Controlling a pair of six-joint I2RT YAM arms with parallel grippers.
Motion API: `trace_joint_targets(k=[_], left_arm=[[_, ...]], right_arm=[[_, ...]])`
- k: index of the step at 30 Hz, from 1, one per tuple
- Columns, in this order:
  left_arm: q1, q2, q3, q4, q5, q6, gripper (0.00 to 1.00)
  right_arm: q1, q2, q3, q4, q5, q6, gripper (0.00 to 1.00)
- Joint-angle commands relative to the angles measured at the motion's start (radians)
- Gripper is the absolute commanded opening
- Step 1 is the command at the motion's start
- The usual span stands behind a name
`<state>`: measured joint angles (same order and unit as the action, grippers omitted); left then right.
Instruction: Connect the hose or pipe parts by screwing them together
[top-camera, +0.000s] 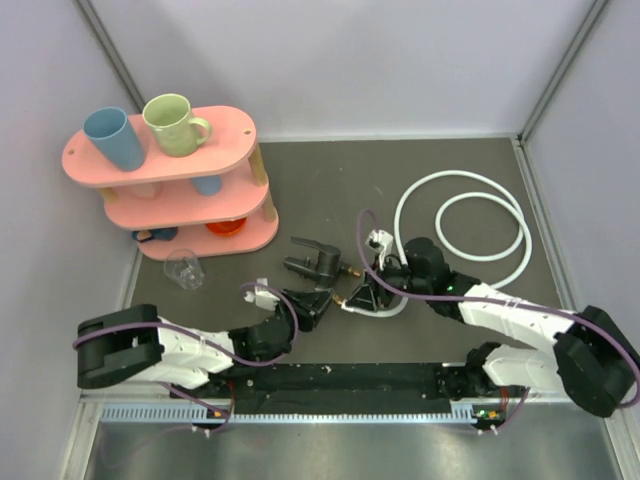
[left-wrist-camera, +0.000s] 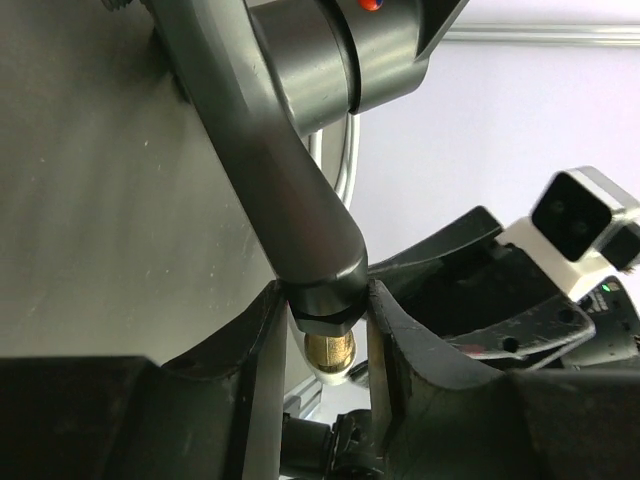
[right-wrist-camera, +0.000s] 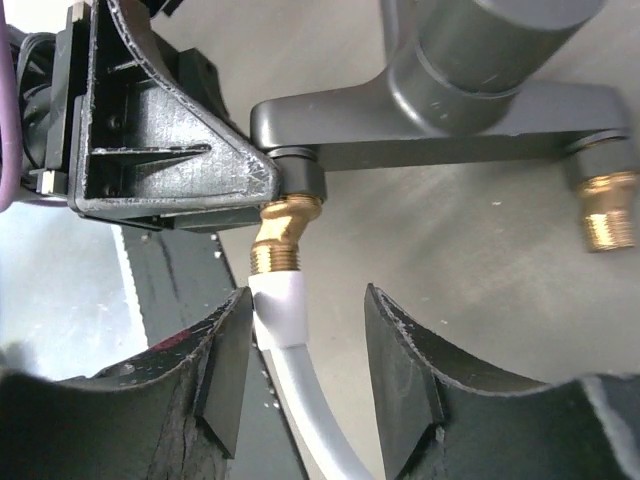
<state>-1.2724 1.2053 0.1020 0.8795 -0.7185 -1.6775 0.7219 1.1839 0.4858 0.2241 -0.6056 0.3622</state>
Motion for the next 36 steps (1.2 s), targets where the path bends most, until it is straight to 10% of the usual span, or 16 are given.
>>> trace_joint_targets(k=[1, 11, 23, 30, 31, 33, 36], left_arm=[[-0.013, -0.053, 0.025, -0.031, -0.01, 0.012, 0.0], [-0.013, -0.136, 0.076, -0.188, -0.03, 0.033, 0.0], [-0.013, -0.133, 0.071, -0.191, -0.038, 0.013, 0.0], [-0.013, -0.15, 0.059, -0.198, -0.038, 0.001, 0.0], [-0.013, -0.151, 0.056, -0.198, -0.036, -0.007, 0.0], [-0.013, -0.147, 0.047, -0.188, -0.029, -0.017, 0.0], [-0.013, -0.135, 0.044, -0.179, -0.003, -0.016, 0.0]], right_arm=[[-0.007, -0.142, 0.082, -0.184, 0.208, -0.162, 0.48], [0.356, -0.297, 0.065, -0.278, 0.679, -0.548, 0.69], [0.723, 0.041, 0.114, -0.12, 1.294, -0.824, 0.71], [0.74, 0.186, 0.168, -0.009, 1.353, -0.872, 0.55], [0.738, 0.194, 0.172, -0.005, 1.348, -0.859, 0.49], [0.741, 0.216, 0.181, 0.017, 1.35, -0.846, 0.06], [0.729, 0.22, 0.189, 0.015, 1.315, -0.806, 0.0]])
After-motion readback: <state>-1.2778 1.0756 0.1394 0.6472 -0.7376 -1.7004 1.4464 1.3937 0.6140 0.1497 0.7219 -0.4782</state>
